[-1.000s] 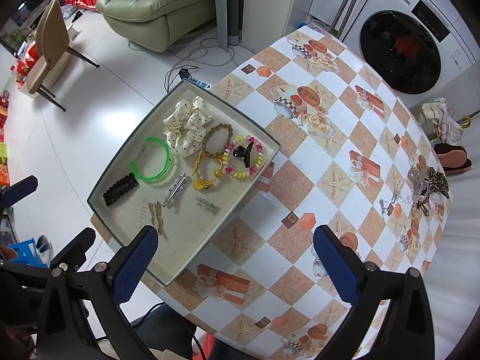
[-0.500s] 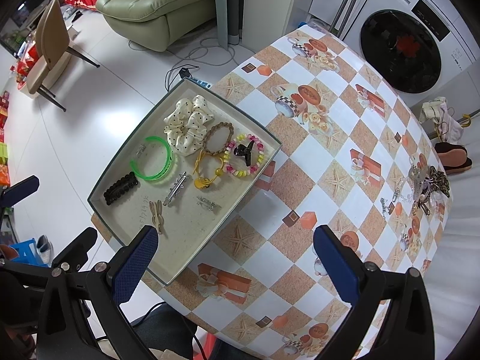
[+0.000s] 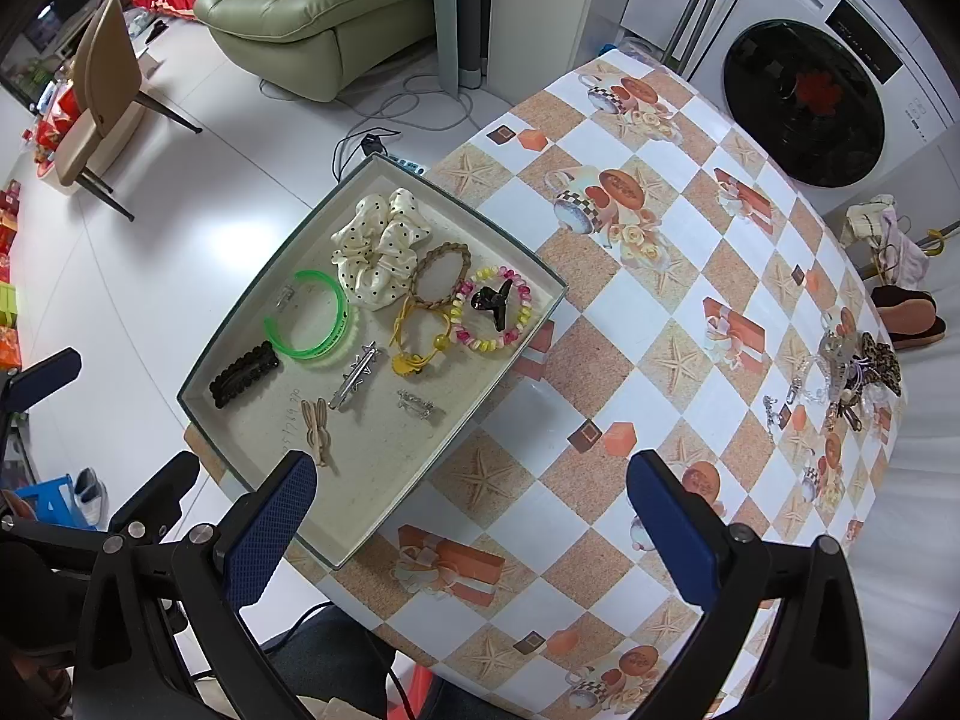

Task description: Organize jewelry

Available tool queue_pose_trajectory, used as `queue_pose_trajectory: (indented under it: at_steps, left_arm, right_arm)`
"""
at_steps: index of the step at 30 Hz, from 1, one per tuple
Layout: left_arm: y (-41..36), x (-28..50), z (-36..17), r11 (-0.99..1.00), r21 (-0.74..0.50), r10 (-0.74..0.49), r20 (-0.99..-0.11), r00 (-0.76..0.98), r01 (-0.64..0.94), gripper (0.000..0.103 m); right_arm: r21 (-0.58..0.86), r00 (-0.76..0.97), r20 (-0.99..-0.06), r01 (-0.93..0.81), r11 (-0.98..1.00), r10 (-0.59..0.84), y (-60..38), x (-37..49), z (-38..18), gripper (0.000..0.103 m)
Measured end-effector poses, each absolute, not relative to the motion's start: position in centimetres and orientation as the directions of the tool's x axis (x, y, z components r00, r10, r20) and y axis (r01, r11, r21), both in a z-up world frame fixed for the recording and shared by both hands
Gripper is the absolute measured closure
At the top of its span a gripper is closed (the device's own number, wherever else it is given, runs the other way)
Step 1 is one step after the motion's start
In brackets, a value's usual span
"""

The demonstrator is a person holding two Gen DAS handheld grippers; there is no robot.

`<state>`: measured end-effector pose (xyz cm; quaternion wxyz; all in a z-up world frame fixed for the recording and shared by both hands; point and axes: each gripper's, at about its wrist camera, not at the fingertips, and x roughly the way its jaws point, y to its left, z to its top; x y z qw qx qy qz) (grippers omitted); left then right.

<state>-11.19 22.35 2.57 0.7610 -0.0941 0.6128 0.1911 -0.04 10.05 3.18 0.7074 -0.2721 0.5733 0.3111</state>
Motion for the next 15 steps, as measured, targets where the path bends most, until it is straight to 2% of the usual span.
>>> queue_pose_trajectory:
  at_steps: [15]
  left_arm:
    - [22.84, -10.96, 2.12, 0.905, 0.106, 0.186, -0.969, 0.159, -0.412, 0.000]
  right_arm:
    - [-0.026, 0.147, -0.981, -0.752, 0.659, 0.129, 10.05, -0.14, 3.06, 0.000]
